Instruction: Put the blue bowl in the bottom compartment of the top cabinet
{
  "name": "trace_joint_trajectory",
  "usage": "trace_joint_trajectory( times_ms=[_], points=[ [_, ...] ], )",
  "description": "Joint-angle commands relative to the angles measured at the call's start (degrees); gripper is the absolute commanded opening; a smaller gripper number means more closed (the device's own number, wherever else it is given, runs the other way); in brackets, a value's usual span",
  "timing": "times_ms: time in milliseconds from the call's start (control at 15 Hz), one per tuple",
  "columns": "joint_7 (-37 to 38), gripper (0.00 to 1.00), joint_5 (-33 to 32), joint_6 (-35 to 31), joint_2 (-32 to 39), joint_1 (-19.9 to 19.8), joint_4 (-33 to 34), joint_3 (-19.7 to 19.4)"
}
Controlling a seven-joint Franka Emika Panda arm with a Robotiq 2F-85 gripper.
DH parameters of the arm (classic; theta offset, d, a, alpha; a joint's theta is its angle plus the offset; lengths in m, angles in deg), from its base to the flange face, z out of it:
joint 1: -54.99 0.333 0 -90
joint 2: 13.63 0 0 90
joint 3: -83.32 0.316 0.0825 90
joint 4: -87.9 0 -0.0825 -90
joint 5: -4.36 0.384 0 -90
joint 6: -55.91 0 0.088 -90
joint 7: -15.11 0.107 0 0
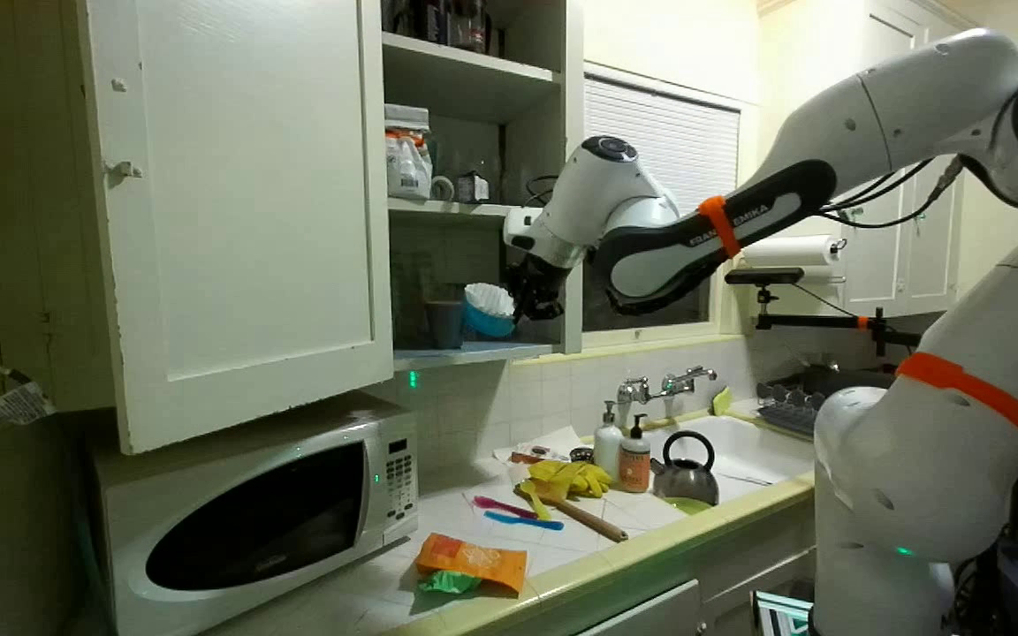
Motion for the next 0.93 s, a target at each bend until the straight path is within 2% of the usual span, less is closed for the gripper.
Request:
trace_joint_trajectory(
  times_ms=[0,333,600,867],
  points=[
    [-0.73,0.01,0.81,1.19,7.4,0.07,5.97,0.97],
    [-3.03,0.01,2.58,2.8,13.17,0.66,11.21,1.66],
    [-7.4,0.01,6.81,2.8,16.91,2.05,13.93,1.84],
    [-8.9,0.01,8.68,2.8,19.83,1.56,16.63,2.98]
  ],
)
